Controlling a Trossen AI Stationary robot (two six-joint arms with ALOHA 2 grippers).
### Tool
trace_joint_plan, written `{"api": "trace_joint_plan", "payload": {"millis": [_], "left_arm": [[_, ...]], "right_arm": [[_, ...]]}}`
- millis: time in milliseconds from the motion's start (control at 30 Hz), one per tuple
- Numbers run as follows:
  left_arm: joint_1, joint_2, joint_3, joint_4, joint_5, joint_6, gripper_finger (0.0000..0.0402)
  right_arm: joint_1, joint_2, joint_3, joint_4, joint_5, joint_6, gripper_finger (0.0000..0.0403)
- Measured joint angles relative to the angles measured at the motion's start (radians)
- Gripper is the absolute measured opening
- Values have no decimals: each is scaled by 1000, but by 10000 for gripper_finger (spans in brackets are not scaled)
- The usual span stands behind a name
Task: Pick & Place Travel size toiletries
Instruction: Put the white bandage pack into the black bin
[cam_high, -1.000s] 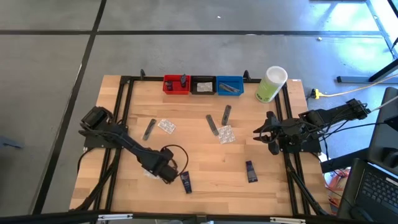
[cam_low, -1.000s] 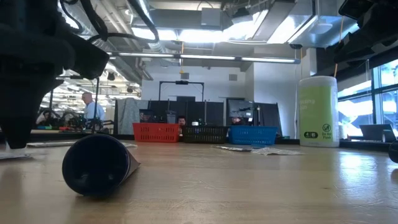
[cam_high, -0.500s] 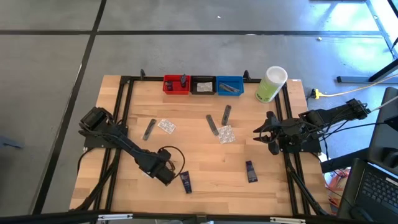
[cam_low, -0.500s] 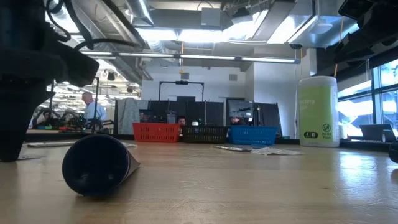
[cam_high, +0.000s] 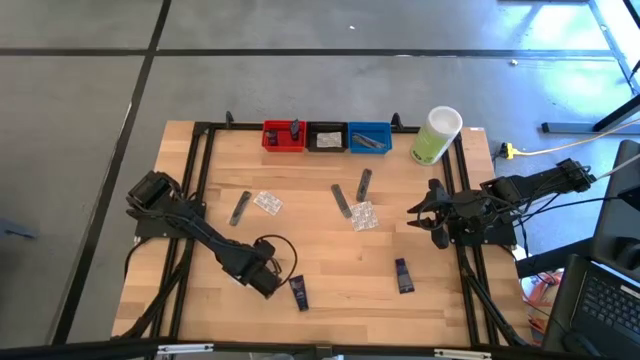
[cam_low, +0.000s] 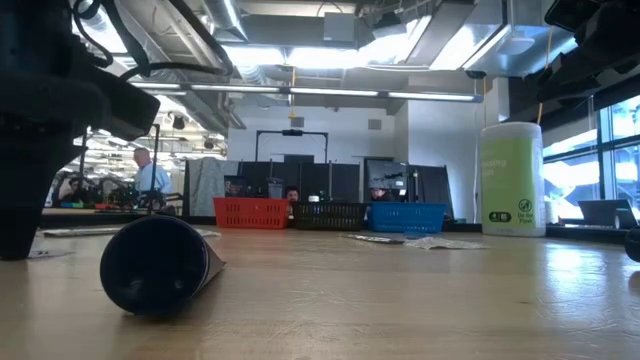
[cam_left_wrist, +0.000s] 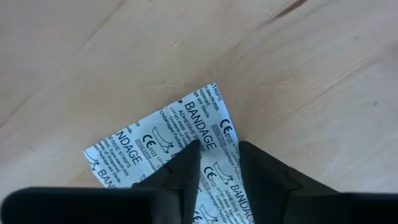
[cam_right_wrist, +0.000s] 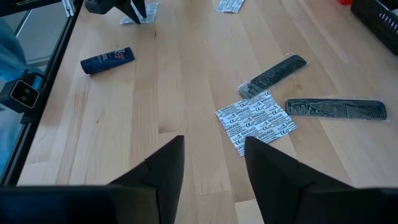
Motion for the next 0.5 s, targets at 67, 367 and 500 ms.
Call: {"api": "trace_joint_plan", "payload": {"millis": [67, 367, 500], "left_arm": [[0, 1, 0, 1, -5, 5, 91], [0, 2, -2, 7, -23, 47, 21], [-1, -1, -2, 5, -27, 70, 6]], "right_arm": [[0, 0, 0, 0, 0, 0, 165], [0, 0, 0, 0, 0, 0, 147], [0, 0, 0, 0, 0, 0, 140]]}}
